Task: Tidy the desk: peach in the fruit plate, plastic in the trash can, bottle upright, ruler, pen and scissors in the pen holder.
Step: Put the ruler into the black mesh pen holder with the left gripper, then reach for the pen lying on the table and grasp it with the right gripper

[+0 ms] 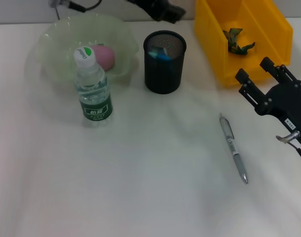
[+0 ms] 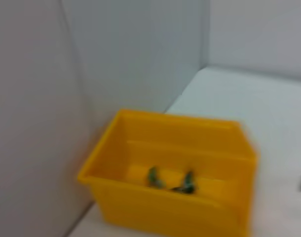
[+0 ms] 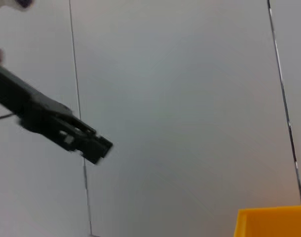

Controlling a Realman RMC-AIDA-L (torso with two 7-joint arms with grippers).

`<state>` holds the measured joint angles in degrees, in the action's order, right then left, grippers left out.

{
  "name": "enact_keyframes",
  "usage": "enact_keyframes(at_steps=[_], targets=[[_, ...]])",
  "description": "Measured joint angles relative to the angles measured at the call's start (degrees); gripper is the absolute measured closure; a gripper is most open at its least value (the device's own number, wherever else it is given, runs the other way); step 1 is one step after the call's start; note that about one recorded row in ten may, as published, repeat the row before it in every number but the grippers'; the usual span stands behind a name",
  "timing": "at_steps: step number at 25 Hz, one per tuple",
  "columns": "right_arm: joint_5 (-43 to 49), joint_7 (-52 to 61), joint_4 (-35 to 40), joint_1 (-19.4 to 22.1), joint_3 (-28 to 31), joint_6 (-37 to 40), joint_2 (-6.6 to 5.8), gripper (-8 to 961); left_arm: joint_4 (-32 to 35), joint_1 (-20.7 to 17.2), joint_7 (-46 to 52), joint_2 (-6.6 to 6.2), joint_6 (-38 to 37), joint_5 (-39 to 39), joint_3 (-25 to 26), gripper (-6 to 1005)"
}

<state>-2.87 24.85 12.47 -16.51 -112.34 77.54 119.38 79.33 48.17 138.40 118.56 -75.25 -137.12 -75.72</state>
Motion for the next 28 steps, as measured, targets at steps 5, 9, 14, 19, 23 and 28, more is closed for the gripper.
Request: enact_keyframes(at_steps=[5, 9, 14, 19, 23, 28], targets=[[5.0, 8.8, -0.9, -2.2, 0.1, 1.8, -4.76, 261, 5.7, -7.6, -8.7, -0.18, -9.6, 12.8, 4.6, 446], [8.5, 14.8, -2.8, -3.9, 0.1, 6.2, -8.27, 262, 3.6, -13.9, -16.2, -0.25, -18.0, 18.4, 7.2, 284], [15.2, 26.2, -6.9, -8.1, 0.1, 15.9, -15.44, 262, -1.7, -21.0, -25.4, -0.22, -20.9, 24.4, 7.5, 162], [23.3, 39.0, -7.7, -12.8, 0.1, 25.5, -22.79, 261, -6.8, -23.6, -31.4, -0.29, -23.2, 26.5, 9.3, 142], [31.1, 49.9, -7.2, -18.4, 0.1, 31.5, -27.69, 262, -11.4, -23.5, -34.1, -0.33, -23.7, 26.8, 10.3, 143], [47.1, 62.9, -7.9, -27.8, 0.1, 29.0, -30.83, 263, -13.0, -23.2, -36.1, -0.33, -24.4, 26.8, 11.0, 143]])
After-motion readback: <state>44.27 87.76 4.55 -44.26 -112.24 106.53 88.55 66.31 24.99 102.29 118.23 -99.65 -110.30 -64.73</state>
